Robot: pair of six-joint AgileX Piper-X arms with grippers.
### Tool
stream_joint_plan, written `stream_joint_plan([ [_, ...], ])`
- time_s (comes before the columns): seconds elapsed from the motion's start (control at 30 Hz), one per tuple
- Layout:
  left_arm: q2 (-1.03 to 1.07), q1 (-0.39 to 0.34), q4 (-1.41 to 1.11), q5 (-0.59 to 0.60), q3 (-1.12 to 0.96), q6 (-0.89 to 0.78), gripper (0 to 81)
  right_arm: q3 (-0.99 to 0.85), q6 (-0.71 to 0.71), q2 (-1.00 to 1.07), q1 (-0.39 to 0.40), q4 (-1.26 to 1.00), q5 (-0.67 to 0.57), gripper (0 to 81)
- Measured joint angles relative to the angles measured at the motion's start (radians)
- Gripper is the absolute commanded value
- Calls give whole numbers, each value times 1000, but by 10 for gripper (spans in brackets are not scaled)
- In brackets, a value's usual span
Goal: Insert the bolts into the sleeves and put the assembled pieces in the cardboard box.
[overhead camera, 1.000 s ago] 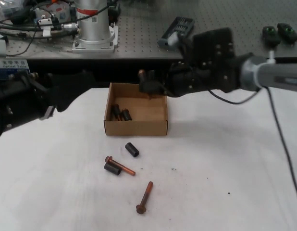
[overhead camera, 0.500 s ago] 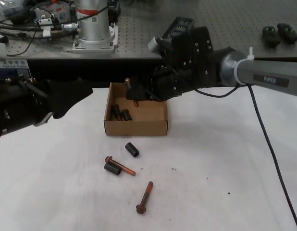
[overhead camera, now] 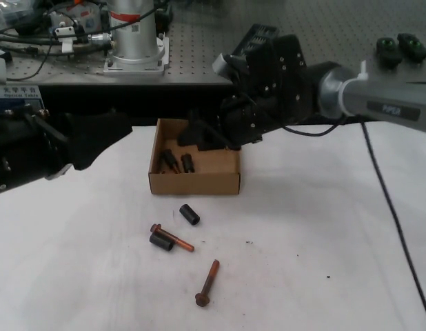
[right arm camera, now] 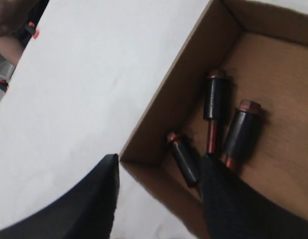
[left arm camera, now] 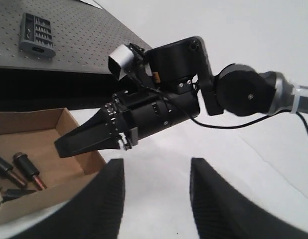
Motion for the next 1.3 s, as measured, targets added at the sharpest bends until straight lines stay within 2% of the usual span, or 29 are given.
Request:
stream_joint_plan([
  [0.1, 0, 0, 27, 0, 0, 2, 312, -3, -118, -13, 11, 72, 53, 364],
  [0.23, 0, 0, 35, -3, 0, 2, 312, -6, -174, -16, 43, 134, 81, 364],
  [0.3, 0, 0, 35, -5, 0, 2, 312, -6, -207, -16, 91, 151, 92, 364],
  [0.5, -53, 8, 76, -36, 0, 36, 312, -9, -260, -16, 165, 149, 141, 334],
  [0.63, -138, 30, 177, -105, 0, 126, 312, -9, -265, -13, 188, 150, 151, 334],
  [0.93, -278, 68, 398, -196, 1, 167, 312, -10, -267, 33, 211, 182, 255, 334],
  [1.3, -388, 68, 424, -222, 1, 183, 312, -10, -272, 68, 271, 245, 314, 334],
])
